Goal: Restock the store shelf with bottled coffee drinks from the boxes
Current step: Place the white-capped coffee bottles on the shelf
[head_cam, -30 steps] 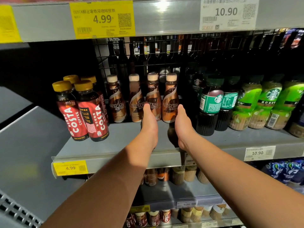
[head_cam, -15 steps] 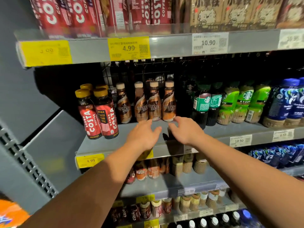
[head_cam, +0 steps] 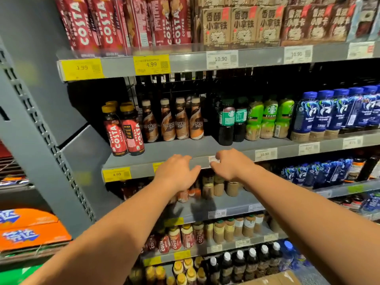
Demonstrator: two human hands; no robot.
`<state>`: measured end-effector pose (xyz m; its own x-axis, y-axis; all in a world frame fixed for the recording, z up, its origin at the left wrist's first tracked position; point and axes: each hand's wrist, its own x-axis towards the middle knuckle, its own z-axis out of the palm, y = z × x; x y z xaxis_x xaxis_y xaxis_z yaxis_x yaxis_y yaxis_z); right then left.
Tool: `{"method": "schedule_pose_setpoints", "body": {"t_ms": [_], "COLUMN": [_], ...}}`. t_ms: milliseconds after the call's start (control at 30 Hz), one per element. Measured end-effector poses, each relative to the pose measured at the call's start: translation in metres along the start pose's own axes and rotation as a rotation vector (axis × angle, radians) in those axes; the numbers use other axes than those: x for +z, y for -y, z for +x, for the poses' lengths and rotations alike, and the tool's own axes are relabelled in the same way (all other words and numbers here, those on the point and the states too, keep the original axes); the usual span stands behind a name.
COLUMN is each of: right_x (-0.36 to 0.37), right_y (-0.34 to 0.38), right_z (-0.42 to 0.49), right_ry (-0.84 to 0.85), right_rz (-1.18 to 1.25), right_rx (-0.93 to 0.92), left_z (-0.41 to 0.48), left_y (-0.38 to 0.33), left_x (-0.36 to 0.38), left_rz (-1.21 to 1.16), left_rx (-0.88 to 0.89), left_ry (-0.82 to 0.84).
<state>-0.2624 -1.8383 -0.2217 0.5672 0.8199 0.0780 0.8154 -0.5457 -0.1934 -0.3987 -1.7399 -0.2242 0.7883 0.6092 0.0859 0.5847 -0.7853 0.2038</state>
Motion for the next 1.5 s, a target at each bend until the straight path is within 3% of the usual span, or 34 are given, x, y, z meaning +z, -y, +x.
{"method": "schedule_pose_setpoints", "body": {"t_ms": [233,533,667,800,1033,1200,1500], "right_x": [0.023,0.102,0.161,0.222,0.324,0.398,0.544], "right_y": [-0.064,-0.141,-0.165,-0.185,-0.219,-0.240,-0.289], "right_z": [-0.075,-0.133,-0.151,-0.171,-0.206,-0.218,-0.240], "right_ry": [0.059,0.242,0.283,0.373,0.425,0.551,0.696], "right_rz": [-0.004,0.026,0.117,0.075,0.007,0.052,0.051], "right_rx": [-0.076,-0.005,0.054,0.108,0.176,0.256,0.187], "left_z": [-0.059,-0.105,-0.112,-0.118,-0.137,-0.149,-0.168], "left_y": [-0.077,-0.131,-0.134,-0.132,-0.116,-0.110,-0.105], "left_x": [0.055,0.155,0.214,0.278,0.382,0.455,0.597], "left_rz": [0.010,0.011,-0.012,-0.111,-0.074,-0.110,-0.136], "left_rx": [-0.026,-0.033,-0.029,-0.021,0.077,0.073,0.008], "left_ry": [0.044,0.202,0.272,0.386,0.609,0.636,0.659]}}
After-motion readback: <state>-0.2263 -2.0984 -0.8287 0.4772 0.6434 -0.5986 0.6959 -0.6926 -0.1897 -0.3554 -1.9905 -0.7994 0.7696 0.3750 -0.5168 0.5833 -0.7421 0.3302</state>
